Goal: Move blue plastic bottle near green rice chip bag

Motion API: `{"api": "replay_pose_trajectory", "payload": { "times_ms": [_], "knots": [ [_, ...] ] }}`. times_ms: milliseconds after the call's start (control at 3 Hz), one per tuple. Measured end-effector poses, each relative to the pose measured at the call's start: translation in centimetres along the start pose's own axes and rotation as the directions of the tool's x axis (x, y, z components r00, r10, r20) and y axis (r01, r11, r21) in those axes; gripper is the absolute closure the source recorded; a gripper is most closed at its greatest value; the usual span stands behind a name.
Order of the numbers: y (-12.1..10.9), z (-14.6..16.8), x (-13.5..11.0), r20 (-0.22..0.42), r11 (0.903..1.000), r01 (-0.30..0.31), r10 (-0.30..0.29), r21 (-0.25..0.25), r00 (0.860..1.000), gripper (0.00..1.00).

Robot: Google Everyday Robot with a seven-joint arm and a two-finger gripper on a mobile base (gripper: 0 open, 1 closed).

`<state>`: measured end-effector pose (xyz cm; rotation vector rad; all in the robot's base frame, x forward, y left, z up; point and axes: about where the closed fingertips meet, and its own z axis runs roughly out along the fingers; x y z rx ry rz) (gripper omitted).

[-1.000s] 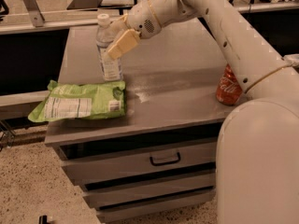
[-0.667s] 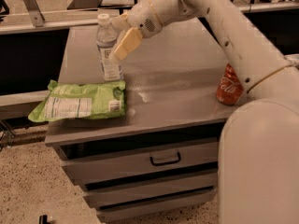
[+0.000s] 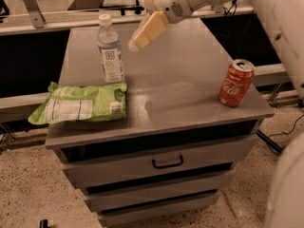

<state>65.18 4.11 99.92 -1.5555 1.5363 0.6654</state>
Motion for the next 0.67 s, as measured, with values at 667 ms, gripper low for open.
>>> {"api": "replay_pose_trajectory", "payload": {
  "times_ms": [667],
  "knots": [
    [0.6, -7.9, 0.6, 0.042, 0.9788, -0.062, 0.055, 0.195, 0.998, 0.0]
  ]
}}
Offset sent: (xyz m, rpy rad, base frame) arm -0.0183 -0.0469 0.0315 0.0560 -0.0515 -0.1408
